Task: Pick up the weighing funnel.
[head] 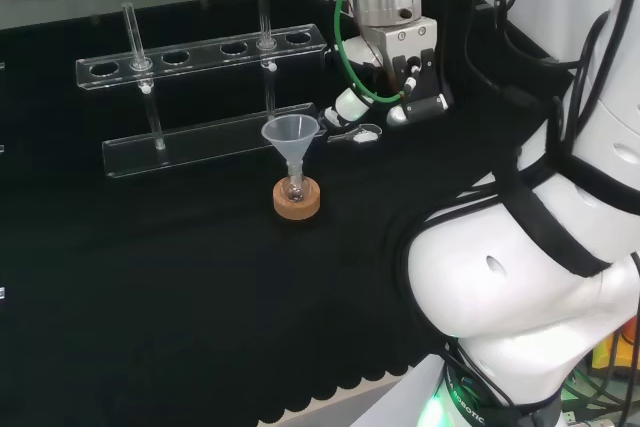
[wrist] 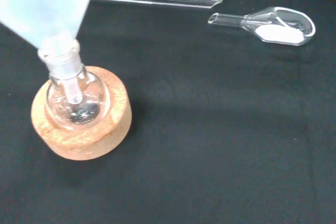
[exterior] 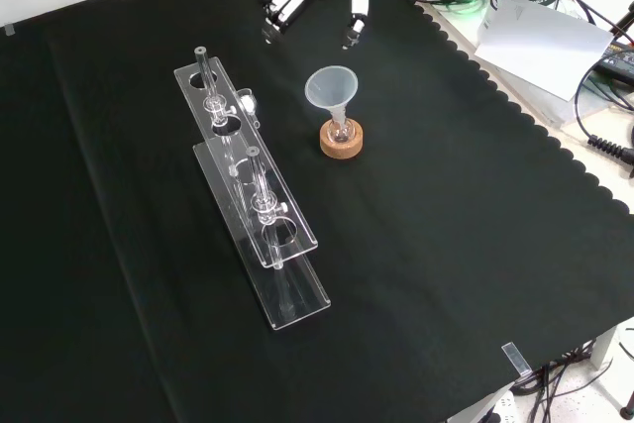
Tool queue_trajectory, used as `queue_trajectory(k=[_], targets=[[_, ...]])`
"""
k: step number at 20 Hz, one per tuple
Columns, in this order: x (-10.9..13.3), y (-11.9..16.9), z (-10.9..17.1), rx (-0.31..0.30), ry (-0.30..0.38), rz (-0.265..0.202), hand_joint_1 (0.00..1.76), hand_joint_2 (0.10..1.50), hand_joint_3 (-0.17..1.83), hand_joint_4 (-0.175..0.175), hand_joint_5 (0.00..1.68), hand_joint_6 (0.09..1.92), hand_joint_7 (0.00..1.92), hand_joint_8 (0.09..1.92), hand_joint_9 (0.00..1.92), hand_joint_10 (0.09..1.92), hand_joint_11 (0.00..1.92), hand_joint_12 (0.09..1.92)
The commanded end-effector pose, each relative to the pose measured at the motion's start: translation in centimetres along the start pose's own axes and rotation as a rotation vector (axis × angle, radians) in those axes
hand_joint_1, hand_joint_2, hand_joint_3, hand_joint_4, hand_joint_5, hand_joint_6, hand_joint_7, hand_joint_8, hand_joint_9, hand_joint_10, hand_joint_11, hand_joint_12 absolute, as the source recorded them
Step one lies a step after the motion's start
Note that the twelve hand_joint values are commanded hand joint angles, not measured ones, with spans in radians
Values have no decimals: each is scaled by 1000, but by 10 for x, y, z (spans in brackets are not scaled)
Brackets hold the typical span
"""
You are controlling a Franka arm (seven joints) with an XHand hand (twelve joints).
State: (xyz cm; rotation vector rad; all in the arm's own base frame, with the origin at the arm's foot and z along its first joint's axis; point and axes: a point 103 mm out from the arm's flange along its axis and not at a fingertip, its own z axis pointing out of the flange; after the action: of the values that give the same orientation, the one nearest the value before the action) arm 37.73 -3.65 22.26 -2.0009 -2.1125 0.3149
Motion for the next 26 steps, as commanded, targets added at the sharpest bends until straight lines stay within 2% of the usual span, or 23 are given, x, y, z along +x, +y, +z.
queue_trajectory(k=[1, 9, 21, 26], targets=[[-19, 9, 2, 2, 13, 15, 709, 652, 505, -68, 305, 87, 171, 693, 417, 685, 156, 1460], [-55, 34, 5, 4, 27, 33, 725, 650, 515, -69, 318, 87, 208, 702, 452, 672, 178, 1450], [-93, 93, 40, 47, 80, 9, 785, 647, 551, -69, 417, 87, 298, 708, 546, 634, 269, 1401], [-102, 114, 55, 37, 100, -10, 808, 642, 567, -66, 466, 87, 324, 706, 570, 625, 289, 1389]])
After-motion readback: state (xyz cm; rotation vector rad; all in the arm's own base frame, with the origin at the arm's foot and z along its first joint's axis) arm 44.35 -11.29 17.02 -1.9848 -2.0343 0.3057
